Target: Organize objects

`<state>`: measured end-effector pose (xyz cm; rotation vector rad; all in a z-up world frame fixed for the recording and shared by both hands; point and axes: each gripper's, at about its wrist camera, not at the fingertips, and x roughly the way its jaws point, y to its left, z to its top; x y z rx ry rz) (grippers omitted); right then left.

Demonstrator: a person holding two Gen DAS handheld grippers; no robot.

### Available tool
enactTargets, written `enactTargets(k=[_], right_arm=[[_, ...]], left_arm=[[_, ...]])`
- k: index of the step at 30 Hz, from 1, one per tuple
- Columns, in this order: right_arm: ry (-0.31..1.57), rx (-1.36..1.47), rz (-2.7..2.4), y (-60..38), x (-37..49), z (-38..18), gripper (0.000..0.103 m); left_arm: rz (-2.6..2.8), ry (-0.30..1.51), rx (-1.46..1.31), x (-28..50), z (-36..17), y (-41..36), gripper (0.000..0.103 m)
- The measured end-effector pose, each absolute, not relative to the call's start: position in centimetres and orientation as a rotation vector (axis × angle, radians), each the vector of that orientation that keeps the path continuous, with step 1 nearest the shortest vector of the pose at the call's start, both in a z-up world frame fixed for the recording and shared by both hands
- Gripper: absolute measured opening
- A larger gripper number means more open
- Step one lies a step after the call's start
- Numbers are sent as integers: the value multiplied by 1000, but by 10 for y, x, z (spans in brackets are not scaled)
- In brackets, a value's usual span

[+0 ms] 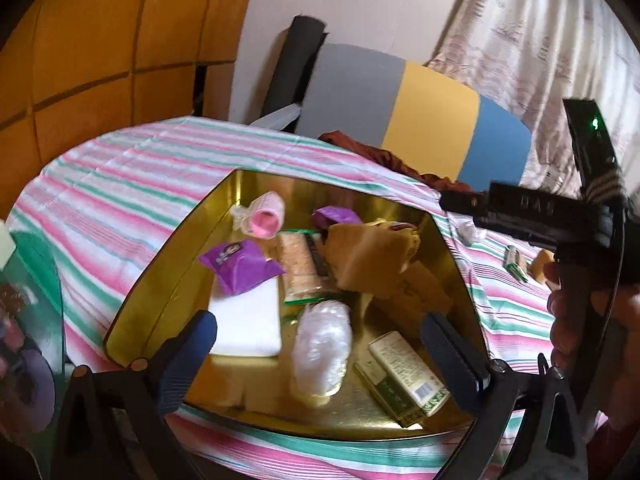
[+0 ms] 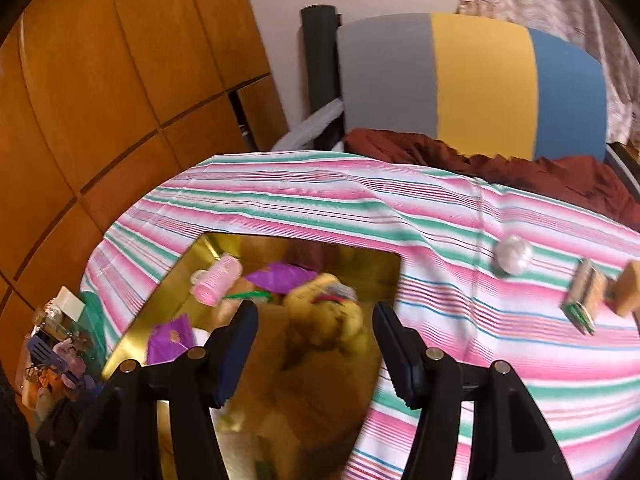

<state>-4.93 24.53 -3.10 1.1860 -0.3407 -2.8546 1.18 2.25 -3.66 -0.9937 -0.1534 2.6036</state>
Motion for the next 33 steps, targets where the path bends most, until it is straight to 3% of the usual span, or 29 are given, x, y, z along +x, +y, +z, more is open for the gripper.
enactTargets(k=[15, 27, 33], right_arm=[[-547, 1349, -2988, 352, 38, -87, 60], [-749, 1438, -3125, 475, 114, -119, 61], [-845, 1436, -3201, 538, 130, -118, 71]], left_arm=[[2483, 17, -816, 44, -26, 76, 103], [2300, 115, -807, 70, -20, 172, 103], [2193, 167, -843, 82, -27, 221, 103]])
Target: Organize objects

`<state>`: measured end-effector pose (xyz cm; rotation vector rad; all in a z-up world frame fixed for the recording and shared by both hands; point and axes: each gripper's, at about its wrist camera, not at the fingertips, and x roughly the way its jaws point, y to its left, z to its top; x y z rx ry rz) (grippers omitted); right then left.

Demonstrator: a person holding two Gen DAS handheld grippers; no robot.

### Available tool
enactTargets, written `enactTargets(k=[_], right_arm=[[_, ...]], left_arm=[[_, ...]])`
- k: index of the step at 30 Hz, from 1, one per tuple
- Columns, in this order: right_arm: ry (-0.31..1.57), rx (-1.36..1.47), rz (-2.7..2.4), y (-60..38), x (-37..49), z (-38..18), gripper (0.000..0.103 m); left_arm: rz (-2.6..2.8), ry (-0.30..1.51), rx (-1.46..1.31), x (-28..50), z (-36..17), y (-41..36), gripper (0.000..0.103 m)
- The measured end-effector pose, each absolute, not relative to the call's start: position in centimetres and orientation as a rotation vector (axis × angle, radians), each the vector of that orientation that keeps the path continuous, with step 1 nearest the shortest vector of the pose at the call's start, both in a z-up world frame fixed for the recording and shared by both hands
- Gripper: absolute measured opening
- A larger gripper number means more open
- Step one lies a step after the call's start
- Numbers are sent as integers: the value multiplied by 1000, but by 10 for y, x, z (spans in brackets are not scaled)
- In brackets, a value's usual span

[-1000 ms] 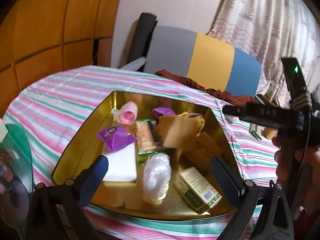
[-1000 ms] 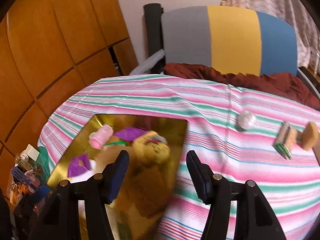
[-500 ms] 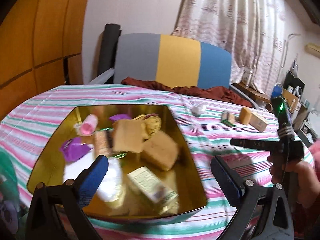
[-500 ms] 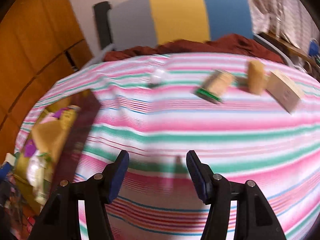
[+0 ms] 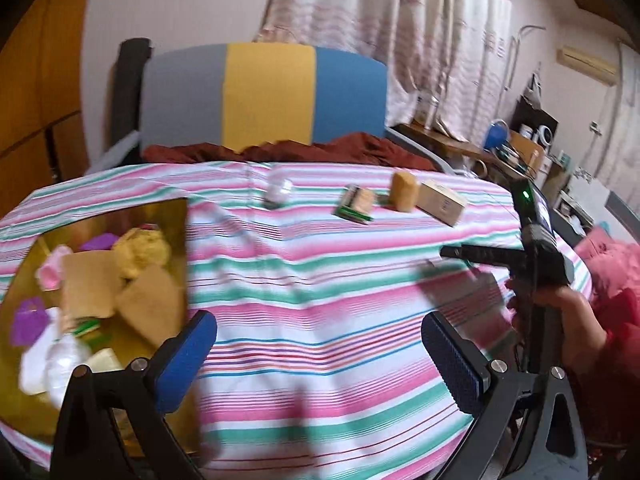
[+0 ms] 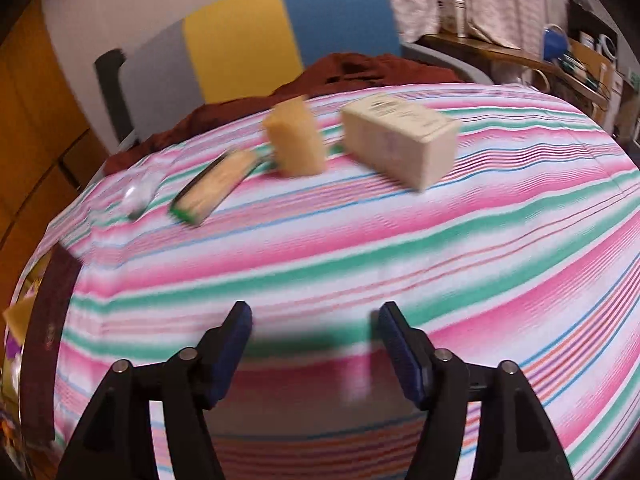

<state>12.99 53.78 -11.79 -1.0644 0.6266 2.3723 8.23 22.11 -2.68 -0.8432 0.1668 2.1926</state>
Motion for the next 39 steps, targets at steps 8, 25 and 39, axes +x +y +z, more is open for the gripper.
enactTargets(k=[8, 25, 39], right_arm=[[545, -924, 2310, 605, 121, -98, 75], [406, -972, 2394, 655, 64, -111, 80], [390, -926, 2367, 629, 82, -120, 54]], left_arm=[[2135, 220, -922, 90, -44, 253, 103], [2127, 247, -1016, 76, -58, 283, 103], [2133, 261, -1033, 42, -59, 337, 103]])
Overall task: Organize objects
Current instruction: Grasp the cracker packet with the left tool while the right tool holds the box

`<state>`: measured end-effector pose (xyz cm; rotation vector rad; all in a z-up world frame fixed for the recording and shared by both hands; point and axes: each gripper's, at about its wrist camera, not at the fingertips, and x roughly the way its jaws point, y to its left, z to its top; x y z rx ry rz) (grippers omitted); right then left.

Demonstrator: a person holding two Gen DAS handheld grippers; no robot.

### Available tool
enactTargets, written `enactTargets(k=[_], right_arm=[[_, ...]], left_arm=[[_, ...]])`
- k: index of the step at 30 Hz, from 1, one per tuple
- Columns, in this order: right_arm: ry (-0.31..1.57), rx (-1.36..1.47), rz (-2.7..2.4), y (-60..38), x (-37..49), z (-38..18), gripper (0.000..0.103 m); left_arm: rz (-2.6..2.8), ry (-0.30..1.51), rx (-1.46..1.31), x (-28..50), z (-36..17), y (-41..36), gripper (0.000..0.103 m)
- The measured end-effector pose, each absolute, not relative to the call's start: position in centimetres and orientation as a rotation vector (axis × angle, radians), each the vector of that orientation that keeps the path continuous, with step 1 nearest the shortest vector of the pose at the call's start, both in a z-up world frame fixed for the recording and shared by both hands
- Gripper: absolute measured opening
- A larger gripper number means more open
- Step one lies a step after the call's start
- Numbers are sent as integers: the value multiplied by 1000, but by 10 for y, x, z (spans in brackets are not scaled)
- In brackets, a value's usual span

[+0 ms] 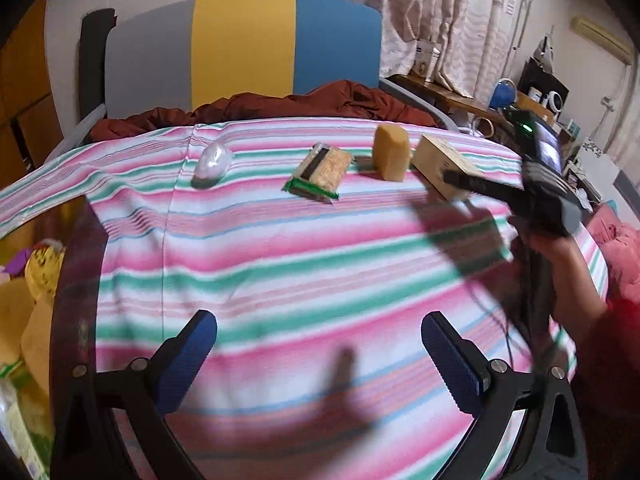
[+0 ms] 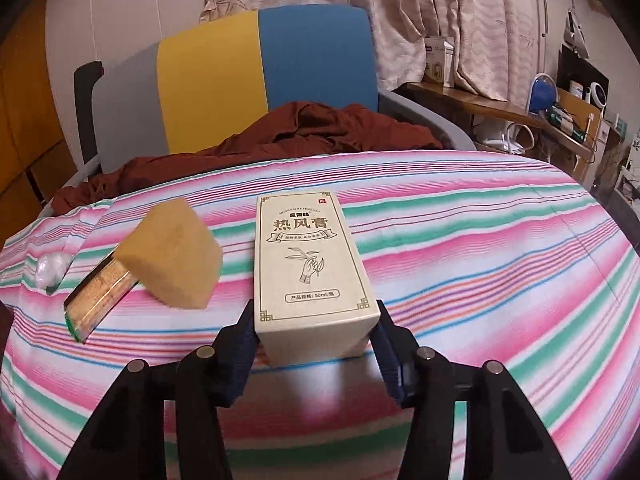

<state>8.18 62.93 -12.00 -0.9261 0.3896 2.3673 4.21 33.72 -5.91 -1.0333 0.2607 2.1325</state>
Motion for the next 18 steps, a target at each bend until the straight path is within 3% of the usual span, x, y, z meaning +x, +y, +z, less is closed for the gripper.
enactTargets(k=[18], right_arm=[[404, -878, 2317, 606, 99, -121, 54]], left_arm=[[2279, 506, -909, -50, -69, 455, 103]])
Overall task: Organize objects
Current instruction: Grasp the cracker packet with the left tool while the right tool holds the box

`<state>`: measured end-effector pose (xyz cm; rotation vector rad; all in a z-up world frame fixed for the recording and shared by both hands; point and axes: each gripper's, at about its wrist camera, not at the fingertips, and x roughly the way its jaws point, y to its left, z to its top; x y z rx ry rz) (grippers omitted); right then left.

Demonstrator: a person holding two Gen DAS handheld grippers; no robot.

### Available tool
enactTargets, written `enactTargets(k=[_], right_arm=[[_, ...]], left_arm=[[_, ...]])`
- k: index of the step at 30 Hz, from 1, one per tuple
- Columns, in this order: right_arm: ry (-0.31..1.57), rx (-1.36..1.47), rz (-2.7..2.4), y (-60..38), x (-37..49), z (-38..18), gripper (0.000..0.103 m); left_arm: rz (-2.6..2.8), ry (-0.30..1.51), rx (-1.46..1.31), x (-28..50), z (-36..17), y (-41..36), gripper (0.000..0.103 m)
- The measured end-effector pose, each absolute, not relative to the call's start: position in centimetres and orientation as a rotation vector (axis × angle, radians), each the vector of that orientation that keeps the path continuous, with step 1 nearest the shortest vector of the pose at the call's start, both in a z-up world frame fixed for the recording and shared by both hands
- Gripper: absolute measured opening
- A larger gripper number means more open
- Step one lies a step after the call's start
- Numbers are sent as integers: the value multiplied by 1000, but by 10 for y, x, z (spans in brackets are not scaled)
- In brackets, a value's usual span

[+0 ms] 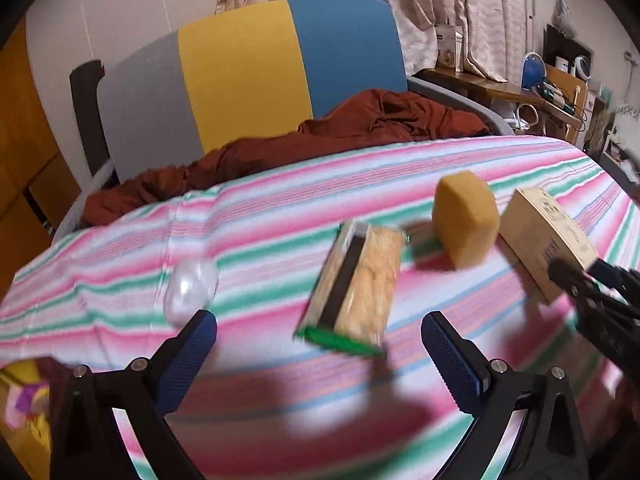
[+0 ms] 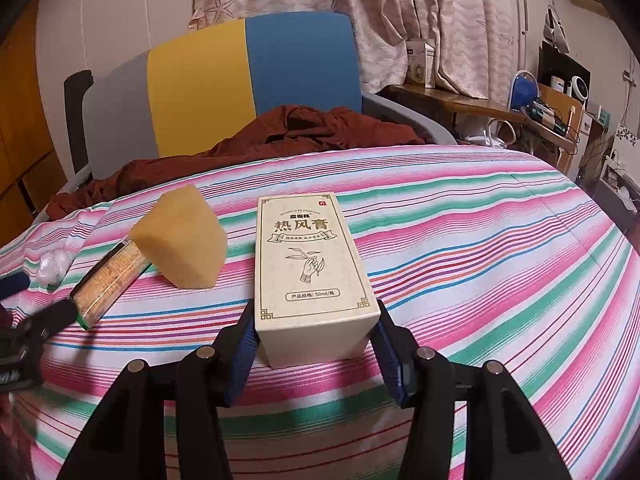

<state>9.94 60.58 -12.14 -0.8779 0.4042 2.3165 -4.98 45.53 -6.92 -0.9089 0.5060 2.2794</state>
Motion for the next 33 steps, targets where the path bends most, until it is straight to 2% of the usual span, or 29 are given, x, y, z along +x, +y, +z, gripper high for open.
enactTargets(k=[7, 11, 13, 17, 18, 19, 21, 25, 33], right_arm=[[410, -871, 2319, 607, 100, -121, 54], [440, -856, 2326, 611, 103, -121, 54], [446, -853, 2327, 612, 103, -121, 54], [436, -857, 2324, 611, 102, -121, 54], [434, -858, 2323, 611, 102, -121, 54], [432, -858, 2323, 610, 102, -121, 54], [431, -858, 2323, 610, 102, -121, 54], [442, -852, 2324, 611, 103, -121, 54], [439, -825, 2307, 611, 108, -119, 53]], left_arm=[[2280, 520, -857, -65, -78, 480, 103], [2251, 533, -935, -74, -92, 488, 101], [2213, 535, -995, -80, -99, 492, 91], [2172, 488, -1024, -83, -102, 492, 85], [2170, 487, -1014, -81, -102, 492, 77], [2169, 491, -990, -78, -101, 492, 64], [2182, 516, -945, -69, -99, 492, 54], [2201, 544, -872, -58, -94, 490, 50], [2261, 470, -747, -41, -79, 462, 43]])
